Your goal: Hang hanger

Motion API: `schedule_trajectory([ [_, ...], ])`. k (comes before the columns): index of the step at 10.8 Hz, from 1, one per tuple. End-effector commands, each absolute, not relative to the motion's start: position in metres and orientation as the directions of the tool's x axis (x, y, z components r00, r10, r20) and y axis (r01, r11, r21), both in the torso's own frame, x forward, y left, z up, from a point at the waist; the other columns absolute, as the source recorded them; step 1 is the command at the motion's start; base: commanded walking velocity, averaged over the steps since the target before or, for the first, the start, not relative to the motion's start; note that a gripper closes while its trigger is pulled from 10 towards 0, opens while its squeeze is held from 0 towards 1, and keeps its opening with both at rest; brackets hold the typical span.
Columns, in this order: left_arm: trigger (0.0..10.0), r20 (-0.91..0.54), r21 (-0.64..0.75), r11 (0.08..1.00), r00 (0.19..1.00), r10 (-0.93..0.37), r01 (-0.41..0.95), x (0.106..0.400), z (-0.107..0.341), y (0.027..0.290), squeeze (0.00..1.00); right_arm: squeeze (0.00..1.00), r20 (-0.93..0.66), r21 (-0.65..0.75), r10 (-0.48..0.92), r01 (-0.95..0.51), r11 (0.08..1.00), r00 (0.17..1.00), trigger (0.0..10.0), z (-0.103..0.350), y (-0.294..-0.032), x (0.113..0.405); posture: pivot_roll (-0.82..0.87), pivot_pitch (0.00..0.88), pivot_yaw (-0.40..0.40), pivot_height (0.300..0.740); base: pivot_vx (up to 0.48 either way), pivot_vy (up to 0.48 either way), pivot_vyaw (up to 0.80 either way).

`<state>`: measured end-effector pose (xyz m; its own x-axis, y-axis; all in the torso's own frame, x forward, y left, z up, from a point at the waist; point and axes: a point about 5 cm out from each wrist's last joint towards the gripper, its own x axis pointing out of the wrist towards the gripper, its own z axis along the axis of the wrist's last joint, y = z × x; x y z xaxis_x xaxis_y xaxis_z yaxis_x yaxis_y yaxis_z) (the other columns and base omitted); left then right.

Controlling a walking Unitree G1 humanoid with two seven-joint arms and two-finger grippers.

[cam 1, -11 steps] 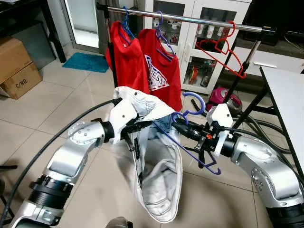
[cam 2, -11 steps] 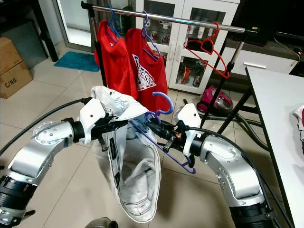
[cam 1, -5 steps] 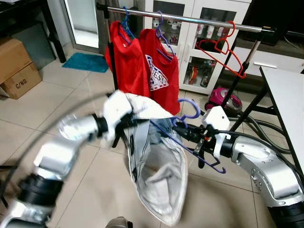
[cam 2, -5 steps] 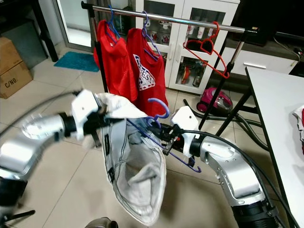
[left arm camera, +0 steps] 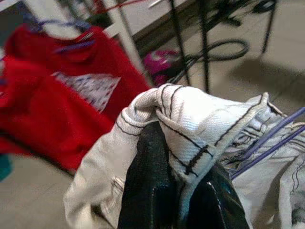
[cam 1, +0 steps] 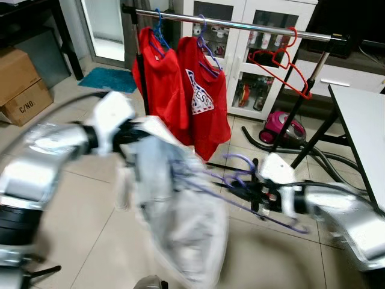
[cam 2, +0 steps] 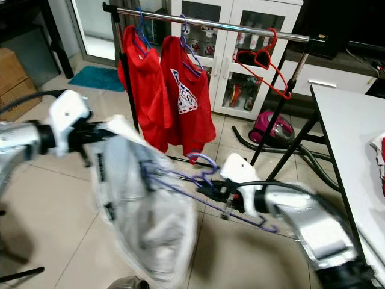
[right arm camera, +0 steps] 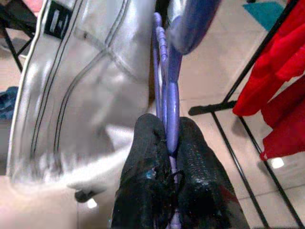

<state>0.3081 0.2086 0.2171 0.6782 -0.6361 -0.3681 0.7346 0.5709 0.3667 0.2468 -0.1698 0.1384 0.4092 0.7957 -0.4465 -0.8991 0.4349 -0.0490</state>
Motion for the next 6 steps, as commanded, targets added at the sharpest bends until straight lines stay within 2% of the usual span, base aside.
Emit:
schedule_trajectory([
  [1,0.0,-0.338,0.424,0.620,0.750,-0.568,0.660,0.312,0.224,0.223,0.00,0.00,-0.409,-0.033,0.808,-0.892,0.451,0.423,0.0,0.153,-0.186,0.245,0.05,0.000,-0.019,0.740,0.000,0.000,0.00],
  [2,0.0,-0.313,0.415,0.689,0.804,-0.505,0.594,0.316,0.213,0.229,0.00,0.00,-0.363,0.021,0.827,-0.884,0.468,0.429,0.0,0.165,-0.201,0.239,0.05,0.000,-0.021,0.740,0.000,0.000,0.00],
  [3,0.0,-0.295,0.385,0.745,0.838,-0.460,0.545,0.316,0.201,0.230,0.00,0.00,-0.357,0.072,0.807,-0.847,0.526,0.471,0.0,0.168,-0.221,0.230,0.04,0.000,-0.017,0.740,0.000,0.000,0.00],
  [4,0.0,-0.292,0.393,0.756,0.851,-0.437,0.523,0.314,0.195,0.230,0.00,0.00,-0.366,0.082,0.783,-0.820,0.566,0.503,0.0,0.167,-0.229,0.224,0.03,0.000,-0.013,0.740,0.000,0.000,0.00],
  [6,0.0,-0.193,0.217,0.884,0.906,-0.377,0.414,0.297,0.171,0.217,0.00,0.00,-0.306,0.131,0.661,-0.657,0.742,0.685,0.0,0.152,-0.227,0.216,0.02,0.000,-0.001,0.740,0.000,0.000,0.00],
])
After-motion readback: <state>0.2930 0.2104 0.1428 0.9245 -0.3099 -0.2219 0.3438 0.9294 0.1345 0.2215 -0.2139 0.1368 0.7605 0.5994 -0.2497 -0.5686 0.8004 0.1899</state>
